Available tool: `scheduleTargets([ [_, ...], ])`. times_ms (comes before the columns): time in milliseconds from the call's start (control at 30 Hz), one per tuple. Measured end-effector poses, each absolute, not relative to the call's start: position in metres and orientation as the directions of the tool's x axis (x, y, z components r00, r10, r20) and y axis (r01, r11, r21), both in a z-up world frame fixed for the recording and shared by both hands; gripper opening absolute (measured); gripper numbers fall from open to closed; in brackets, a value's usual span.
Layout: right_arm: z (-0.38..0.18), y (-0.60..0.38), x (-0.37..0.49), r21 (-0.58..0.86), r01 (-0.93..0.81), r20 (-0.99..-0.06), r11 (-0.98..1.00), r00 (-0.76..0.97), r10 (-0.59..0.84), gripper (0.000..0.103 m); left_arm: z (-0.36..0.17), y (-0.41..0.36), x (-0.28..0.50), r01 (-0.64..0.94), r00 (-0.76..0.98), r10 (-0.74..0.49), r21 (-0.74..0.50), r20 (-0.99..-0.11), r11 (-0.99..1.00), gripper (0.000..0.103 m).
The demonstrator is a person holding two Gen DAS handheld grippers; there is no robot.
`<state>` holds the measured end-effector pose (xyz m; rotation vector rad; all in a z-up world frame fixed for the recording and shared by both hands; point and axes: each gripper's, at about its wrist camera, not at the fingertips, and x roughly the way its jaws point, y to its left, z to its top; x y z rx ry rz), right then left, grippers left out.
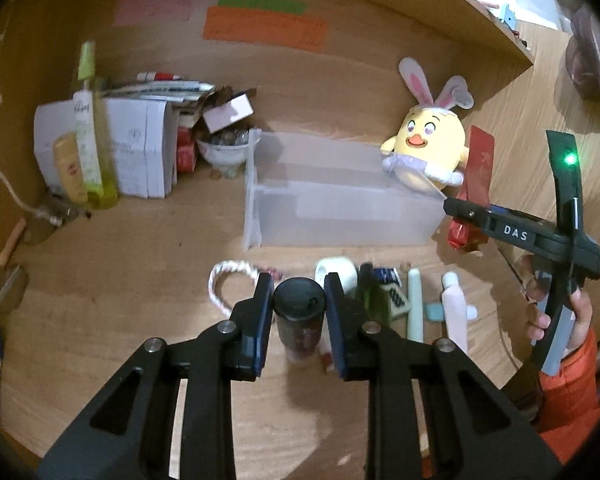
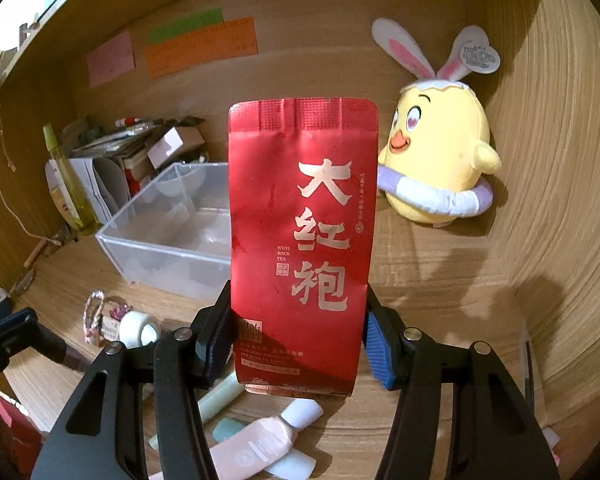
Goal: Organize objects
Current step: 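Carry the red packet and purple bottle with both grippers over the clear bin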
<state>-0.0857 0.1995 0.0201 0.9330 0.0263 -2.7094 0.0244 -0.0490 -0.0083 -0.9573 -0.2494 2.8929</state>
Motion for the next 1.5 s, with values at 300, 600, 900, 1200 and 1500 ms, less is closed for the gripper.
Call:
scheduleTargets([
  [300, 0.039, 0.197, -0.085, 0.083, 0.293, -0.559, -0.953, -0.778, -0.288, 0.053, 0.017, -0.048, 0.002, -0.062, -0.825, 0.156, -0.188, -0.543, -0.98, 0.025],
  [600, 0.061, 0.192, -0.091, 0.095, 0.326, -0.506, -0.941, -0.798, -0.327, 0.053, 0.044, -0.054, -0.027, -0.151, -0.835, 0.234, -0.201, -0.499, -0.968, 0.025],
  [900, 0.077, 0.183, -0.116, 0.061, 0.346, -0.489, -0.936, -0.807, -0.33, 0.053, 0.071, -0.055, -0.051, -0.118, -0.874, 0.185, -0.173, -0.449, -0.978, 0.025],
  [1200, 0.07, 0.176, -0.15, 0.035, 0.362, -0.546, -0.932, -0.774, -0.321, 0.053, 0.071, -0.047, -0.088, -0.094, -0.875, 0.152, -0.146, -0.459, -0.985, 0.025],
  [1500, 0.033, 0.164, -0.179, 0.028, 0.385, -0.653, -0.922, -0.691, -0.309, 0.053, 0.042, -0.032, -0.128, -0.091, -0.832, 0.134, -0.107, -0.539, -0.99, 0.025],
])
